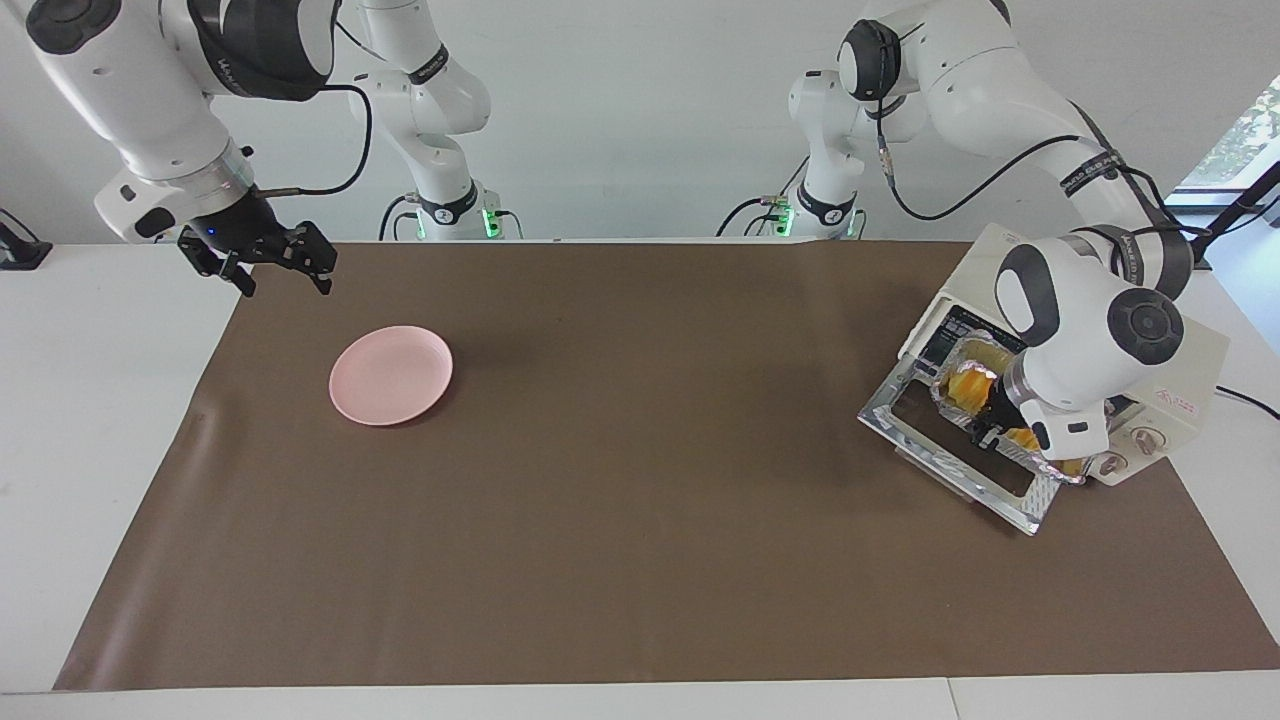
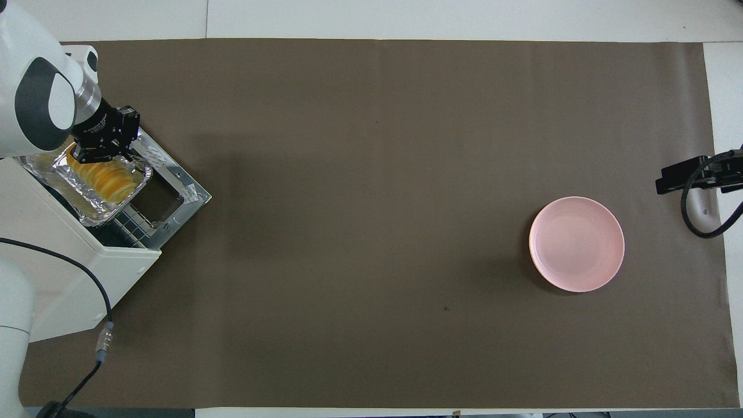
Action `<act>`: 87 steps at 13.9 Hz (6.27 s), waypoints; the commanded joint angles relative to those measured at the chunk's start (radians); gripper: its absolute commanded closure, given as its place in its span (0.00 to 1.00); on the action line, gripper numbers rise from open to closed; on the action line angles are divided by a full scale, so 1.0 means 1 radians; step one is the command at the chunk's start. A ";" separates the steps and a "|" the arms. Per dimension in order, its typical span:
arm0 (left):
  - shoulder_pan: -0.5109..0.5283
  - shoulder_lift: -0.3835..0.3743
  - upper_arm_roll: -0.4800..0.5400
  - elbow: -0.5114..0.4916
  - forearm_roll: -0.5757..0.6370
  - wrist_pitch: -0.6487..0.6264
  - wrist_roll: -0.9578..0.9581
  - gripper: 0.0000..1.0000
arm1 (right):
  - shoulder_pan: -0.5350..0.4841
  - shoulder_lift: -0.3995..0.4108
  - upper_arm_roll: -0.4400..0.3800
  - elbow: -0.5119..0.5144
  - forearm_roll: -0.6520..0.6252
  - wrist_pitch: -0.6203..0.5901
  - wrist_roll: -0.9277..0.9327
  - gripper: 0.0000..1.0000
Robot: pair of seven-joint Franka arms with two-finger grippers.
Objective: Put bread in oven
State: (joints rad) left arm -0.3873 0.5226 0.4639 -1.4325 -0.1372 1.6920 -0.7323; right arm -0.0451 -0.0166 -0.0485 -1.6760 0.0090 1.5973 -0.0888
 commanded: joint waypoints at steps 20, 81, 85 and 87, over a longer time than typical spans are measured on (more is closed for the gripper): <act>0.001 -0.099 0.001 -0.154 0.106 -0.043 0.034 1.00 | -0.002 -0.020 -0.001 -0.019 -0.015 -0.008 -0.019 0.00; 0.286 -0.578 -0.447 -0.276 0.091 -0.160 0.778 0.00 | -0.002 -0.020 -0.001 -0.019 -0.015 -0.008 -0.019 0.00; 0.286 -0.575 -0.447 -0.273 0.100 -0.146 0.778 0.00 | -0.002 -0.020 -0.001 -0.019 -0.015 -0.008 -0.019 0.00; 0.286 -0.570 -0.449 -0.275 0.102 -0.132 0.780 0.00 | -0.002 -0.020 -0.001 -0.019 -0.015 -0.008 -0.019 0.00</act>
State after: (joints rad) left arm -0.1088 -0.0250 0.0217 -1.6696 -0.0331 1.5221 0.0313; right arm -0.0451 -0.0167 -0.0485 -1.6760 0.0089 1.5973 -0.0888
